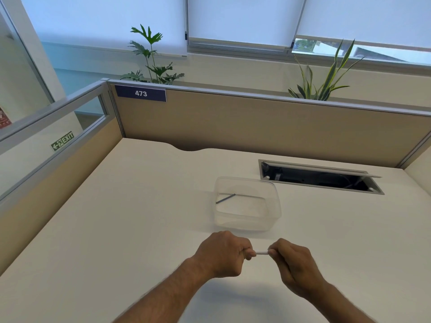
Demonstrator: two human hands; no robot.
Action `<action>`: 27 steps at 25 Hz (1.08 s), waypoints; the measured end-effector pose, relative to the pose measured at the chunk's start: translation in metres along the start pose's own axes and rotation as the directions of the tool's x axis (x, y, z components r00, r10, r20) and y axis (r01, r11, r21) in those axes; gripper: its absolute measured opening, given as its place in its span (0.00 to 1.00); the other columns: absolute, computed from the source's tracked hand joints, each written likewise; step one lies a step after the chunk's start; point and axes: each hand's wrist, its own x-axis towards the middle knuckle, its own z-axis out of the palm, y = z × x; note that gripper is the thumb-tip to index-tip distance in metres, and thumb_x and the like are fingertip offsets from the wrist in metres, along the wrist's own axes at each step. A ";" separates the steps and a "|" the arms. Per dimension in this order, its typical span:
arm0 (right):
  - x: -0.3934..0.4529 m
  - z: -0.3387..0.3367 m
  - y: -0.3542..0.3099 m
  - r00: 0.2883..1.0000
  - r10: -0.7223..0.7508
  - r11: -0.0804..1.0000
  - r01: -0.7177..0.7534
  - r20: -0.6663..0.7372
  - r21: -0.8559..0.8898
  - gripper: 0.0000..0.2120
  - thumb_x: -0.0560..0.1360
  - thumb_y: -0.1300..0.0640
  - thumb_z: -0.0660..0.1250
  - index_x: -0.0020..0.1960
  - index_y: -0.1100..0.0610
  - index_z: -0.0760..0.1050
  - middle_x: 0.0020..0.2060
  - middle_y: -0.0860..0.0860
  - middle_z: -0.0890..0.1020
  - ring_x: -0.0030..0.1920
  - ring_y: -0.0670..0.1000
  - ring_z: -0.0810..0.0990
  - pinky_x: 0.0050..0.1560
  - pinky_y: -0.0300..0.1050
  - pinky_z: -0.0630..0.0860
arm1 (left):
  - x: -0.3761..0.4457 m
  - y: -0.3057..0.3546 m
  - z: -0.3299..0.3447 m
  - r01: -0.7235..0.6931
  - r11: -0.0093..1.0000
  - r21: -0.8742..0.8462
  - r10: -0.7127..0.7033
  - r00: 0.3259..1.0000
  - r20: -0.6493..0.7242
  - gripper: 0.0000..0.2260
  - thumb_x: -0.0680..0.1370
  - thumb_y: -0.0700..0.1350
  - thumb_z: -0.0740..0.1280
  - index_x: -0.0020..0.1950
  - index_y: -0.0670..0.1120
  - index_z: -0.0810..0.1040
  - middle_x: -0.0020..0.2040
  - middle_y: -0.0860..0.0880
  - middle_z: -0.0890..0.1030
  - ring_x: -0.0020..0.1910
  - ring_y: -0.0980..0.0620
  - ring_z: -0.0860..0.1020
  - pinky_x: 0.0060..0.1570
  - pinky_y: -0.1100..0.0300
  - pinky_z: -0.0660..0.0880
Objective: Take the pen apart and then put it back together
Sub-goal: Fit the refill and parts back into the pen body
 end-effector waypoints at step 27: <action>0.028 0.008 -0.043 0.640 0.714 0.236 -0.602 0.285 0.763 0.16 0.81 0.51 0.60 0.48 0.60 0.82 0.33 0.57 0.80 0.29 0.54 0.77 0.25 0.45 0.73 | -0.002 0.008 0.008 0.030 0.987 -0.157 -0.094 0.903 -0.419 0.08 0.75 0.53 0.69 0.44 0.50 0.82 0.34 0.51 0.84 0.31 0.50 0.78 0.32 0.53 0.76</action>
